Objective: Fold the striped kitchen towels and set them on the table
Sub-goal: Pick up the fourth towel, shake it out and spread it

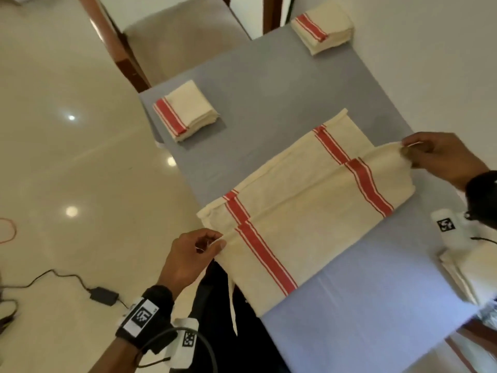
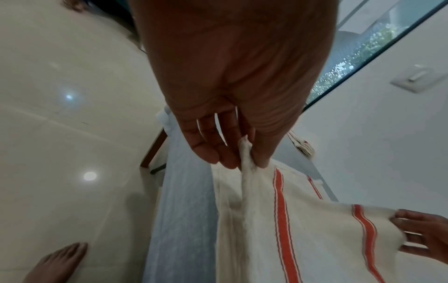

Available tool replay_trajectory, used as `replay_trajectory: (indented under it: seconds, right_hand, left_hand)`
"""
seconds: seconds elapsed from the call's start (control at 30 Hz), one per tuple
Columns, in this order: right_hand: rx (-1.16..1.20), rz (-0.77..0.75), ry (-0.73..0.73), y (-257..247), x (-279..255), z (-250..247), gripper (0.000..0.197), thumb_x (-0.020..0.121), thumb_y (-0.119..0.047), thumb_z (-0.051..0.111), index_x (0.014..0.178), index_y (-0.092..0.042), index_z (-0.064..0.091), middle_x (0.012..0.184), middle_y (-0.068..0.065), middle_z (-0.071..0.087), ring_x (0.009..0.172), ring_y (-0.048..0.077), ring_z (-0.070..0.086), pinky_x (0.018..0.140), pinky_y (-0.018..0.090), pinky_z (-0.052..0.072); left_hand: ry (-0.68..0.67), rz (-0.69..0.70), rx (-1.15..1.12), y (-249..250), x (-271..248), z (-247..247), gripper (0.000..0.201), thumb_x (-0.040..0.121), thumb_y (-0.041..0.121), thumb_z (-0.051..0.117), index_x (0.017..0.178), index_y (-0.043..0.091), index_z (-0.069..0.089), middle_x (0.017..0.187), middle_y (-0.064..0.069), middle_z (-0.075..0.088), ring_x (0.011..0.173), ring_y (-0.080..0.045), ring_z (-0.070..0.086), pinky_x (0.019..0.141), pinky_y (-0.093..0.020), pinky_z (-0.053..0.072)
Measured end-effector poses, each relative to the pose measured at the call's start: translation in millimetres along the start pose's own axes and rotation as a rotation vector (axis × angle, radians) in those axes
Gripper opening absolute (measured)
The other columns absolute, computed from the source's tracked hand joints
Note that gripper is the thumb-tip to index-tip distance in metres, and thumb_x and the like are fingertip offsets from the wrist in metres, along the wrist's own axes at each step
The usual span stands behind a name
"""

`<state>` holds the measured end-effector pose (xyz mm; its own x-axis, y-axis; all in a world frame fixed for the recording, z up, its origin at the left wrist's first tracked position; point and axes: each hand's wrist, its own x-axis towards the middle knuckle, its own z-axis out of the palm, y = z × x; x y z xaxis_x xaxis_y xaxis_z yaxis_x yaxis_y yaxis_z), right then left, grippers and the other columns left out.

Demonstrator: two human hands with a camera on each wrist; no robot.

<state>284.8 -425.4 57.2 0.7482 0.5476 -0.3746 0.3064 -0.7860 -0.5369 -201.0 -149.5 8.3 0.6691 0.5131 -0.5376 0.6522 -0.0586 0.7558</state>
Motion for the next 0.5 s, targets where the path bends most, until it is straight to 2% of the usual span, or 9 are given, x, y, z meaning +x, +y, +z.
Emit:
replay_trajectory:
  seconds: [0.07,0.13,0.17,0.23,0.27,0.3,0.33,0.4,0.5]
  right_hand:
    - [0.061,0.001,-0.021,-13.7,28.8,4.6,0.015,0.099,-0.007,0.066,0.113,-0.008,0.073,0.107,0.027,0.071,0.096,0.034,0.067,0.074,0.022,0.061]
    - [0.030,-0.011,-0.007,-27.5,53.7,15.1,0.014,0.098,-0.005,0.066,0.107,-0.013,0.073,0.104,0.025,0.072,0.095,0.036,0.068,0.070,0.020,0.061]
    - [0.015,-0.009,0.001,-33.0,63.8,21.5,0.016,0.097,-0.004,0.066,0.102,-0.018,0.073,0.103,0.022,0.072,0.095,0.036,0.068,0.071,0.023,0.062]
    - [-0.055,-0.019,0.016,-46.7,85.4,33.8,0.025,0.095,-0.005,0.066,0.093,-0.028,0.074,0.105,0.016,0.074,0.100,0.036,0.070,0.086,0.043,0.064]
    - [-0.093,-0.008,0.035,-52.0,93.3,38.2,0.026,0.094,-0.007,0.065,0.091,-0.030,0.074,0.107,0.013,0.075,0.103,0.036,0.071,0.093,0.051,0.060]
    - [-0.124,0.000,0.058,-58.2,102.5,38.6,0.025,0.093,-0.007,0.064,0.092,-0.030,0.075,0.110,0.013,0.075,0.105,0.036,0.070,0.097,0.054,0.057]
    - [-0.149,0.001,0.078,-63.4,107.9,42.1,0.024,0.093,-0.007,0.063,0.097,-0.026,0.076,0.112,0.013,0.075,0.107,0.037,0.069,0.100,0.052,0.056]
    - [-0.199,-0.010,0.122,-73.5,117.5,48.8,0.021,0.094,-0.006,0.062,0.106,-0.013,0.077,0.116,0.016,0.075,0.110,0.037,0.068,0.101,0.042,0.053]
    - [-0.213,-0.013,0.155,-84.4,125.2,62.6,0.021,0.095,-0.006,0.061,0.108,-0.009,0.076,0.116,0.015,0.075,0.110,0.035,0.068,0.098,0.035,0.048]
  left_hand:
    - [0.084,-0.018,0.005,-5.5,6.8,-11.5,0.002,0.092,0.033,0.077,0.093,0.031,0.078,0.086,0.013,0.076,0.078,-0.007,0.069,0.070,-0.013,0.051]
    - [0.143,-0.019,0.029,-9.9,14.1,-21.6,0.001,0.091,0.034,0.078,0.090,0.033,0.077,0.084,0.019,0.074,0.078,-0.005,0.067,0.070,-0.015,0.051]
    - [0.169,-0.017,0.045,-10.8,16.8,-25.5,0.002,0.090,0.034,0.078,0.089,0.034,0.077,0.083,0.022,0.072,0.078,-0.005,0.066,0.069,-0.014,0.050]
    - [0.226,-0.027,0.065,-11.4,25.4,-32.7,0.003,0.090,0.034,0.078,0.088,0.033,0.075,0.081,0.025,0.070,0.078,-0.002,0.065,0.068,-0.010,0.048]
    - [0.246,-0.035,0.076,-11.2,29.4,-34.8,0.004,0.091,0.034,0.077,0.088,0.032,0.075,0.078,0.022,0.071,0.078,-0.001,0.064,0.066,-0.009,0.047]
    - [0.262,-0.043,0.085,-9.8,35.4,-33.7,0.004,0.091,0.034,0.077,0.088,0.032,0.075,0.076,0.019,0.071,0.076,-0.002,0.064,0.064,-0.010,0.046]
    - [0.275,-0.048,0.098,-9.6,38.7,-33.2,0.005,0.091,0.033,0.077,0.087,0.031,0.074,0.080,0.019,0.071,0.076,-0.003,0.064,0.066,-0.011,0.045]
    - [0.295,-0.047,0.113,-11.5,46.9,-31.7,0.008,0.089,0.032,0.079,0.085,0.031,0.072,0.090,0.017,0.070,0.083,-0.007,0.064,0.072,-0.024,0.050]
    - [0.293,-0.051,0.106,-17.6,53.6,-31.2,0.015,0.087,0.027,0.082,0.081,0.031,0.069,0.097,0.013,0.068,0.091,-0.012,0.064,0.080,-0.035,0.053]
